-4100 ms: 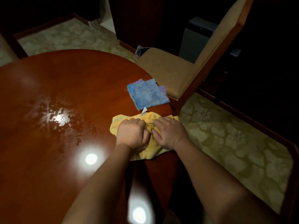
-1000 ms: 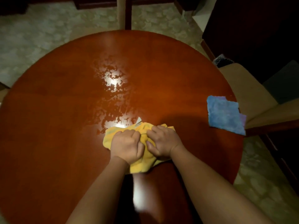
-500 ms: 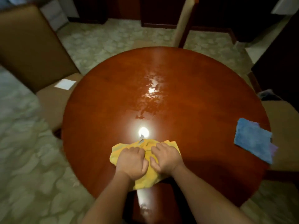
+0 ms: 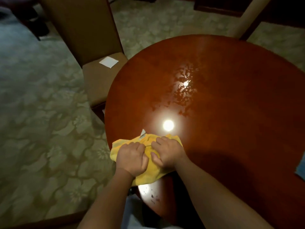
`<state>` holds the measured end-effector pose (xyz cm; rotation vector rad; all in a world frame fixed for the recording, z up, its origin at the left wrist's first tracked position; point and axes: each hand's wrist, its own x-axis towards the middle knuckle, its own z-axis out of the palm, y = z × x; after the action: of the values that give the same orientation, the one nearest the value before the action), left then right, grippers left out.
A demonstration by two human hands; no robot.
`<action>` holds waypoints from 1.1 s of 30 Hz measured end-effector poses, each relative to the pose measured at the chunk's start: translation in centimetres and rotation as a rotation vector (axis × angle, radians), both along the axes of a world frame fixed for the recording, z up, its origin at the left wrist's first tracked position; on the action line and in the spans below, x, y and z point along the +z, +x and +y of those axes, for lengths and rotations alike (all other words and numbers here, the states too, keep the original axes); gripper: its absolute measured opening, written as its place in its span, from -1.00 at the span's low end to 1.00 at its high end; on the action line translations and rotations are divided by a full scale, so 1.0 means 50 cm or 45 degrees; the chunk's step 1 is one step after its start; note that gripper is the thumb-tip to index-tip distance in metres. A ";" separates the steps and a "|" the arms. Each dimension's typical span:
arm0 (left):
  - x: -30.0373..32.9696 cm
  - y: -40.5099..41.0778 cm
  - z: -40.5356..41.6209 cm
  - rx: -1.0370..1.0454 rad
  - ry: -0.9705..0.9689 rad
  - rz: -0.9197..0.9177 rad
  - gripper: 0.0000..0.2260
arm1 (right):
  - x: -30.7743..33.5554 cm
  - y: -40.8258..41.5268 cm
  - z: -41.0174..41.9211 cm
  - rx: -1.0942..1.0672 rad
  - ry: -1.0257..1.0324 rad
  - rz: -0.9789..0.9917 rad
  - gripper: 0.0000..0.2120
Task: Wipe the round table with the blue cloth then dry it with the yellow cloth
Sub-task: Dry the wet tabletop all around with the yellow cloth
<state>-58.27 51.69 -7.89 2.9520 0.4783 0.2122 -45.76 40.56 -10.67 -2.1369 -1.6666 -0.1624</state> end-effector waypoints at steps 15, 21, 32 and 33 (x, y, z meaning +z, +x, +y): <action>-0.028 0.117 0.187 0.081 0.020 -0.132 -0.79 | 0.017 0.118 0.187 0.040 -0.023 0.026 -0.68; -0.031 0.151 0.229 0.105 0.036 -0.201 -0.79 | 0.009 0.145 0.233 -0.049 -0.047 0.004 -0.66; -0.023 0.092 0.155 0.119 0.122 -0.185 -0.74 | 0.038 0.072 0.156 -0.074 -0.251 0.085 -0.44; -0.023 0.088 0.151 0.116 0.126 -0.186 -0.74 | 0.038 0.066 0.150 -0.069 -0.252 0.100 -0.45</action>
<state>-53.89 59.22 -9.04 2.9834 0.5984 0.4717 -42.46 48.07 -8.77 -2.3018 -1.6409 0.0731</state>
